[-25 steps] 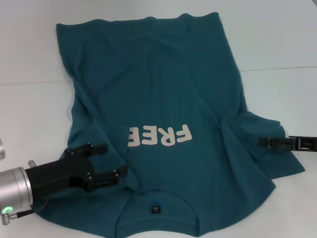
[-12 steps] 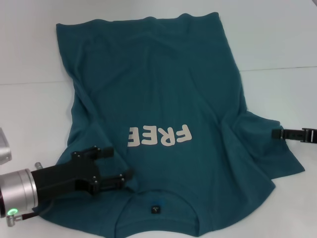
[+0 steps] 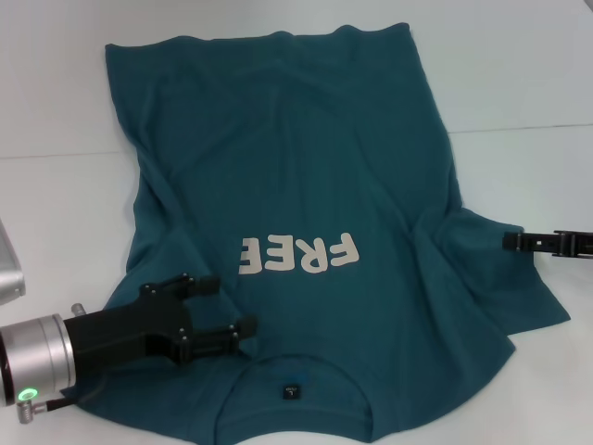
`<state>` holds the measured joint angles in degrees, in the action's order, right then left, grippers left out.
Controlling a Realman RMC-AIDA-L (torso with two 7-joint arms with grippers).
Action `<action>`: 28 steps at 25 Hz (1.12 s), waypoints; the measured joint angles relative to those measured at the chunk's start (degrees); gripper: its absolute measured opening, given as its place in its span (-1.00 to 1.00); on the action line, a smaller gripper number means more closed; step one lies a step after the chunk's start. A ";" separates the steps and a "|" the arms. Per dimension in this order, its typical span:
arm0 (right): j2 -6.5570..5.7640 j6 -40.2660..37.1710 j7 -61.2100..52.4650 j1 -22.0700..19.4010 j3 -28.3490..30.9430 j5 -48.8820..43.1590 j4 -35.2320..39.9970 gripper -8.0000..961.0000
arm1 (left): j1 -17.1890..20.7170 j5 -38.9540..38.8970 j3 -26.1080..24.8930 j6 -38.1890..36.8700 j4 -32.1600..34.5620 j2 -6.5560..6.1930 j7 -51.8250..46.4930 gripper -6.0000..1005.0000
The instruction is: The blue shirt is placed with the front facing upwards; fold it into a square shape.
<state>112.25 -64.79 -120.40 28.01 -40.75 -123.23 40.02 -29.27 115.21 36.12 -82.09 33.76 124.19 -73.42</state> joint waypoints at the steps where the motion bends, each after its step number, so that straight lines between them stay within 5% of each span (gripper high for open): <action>1: 0.49 1.10 0.13 0.36 -0.05 -0.60 -0.32 0.83 | 0.00 0.00 0.01 0.00 -0.01 0.00 -0.29 0.81; 19: 2.09 2.63 0.23 1.07 0.23 -1.84 -0.73 0.61 | 0.04 0.00 0.61 0.08 -0.01 0.00 -2.13 0.81; 28: 2.11 2.84 -0.03 0.85 0.42 -1.84 -0.73 -0.20 | 0.15 0.00 0.61 0.18 -0.01 0.00 -2.16 0.81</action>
<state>114.35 -61.96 -120.43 28.87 -40.33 -125.07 39.29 -29.13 115.22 36.74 -81.91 33.75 124.19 -75.58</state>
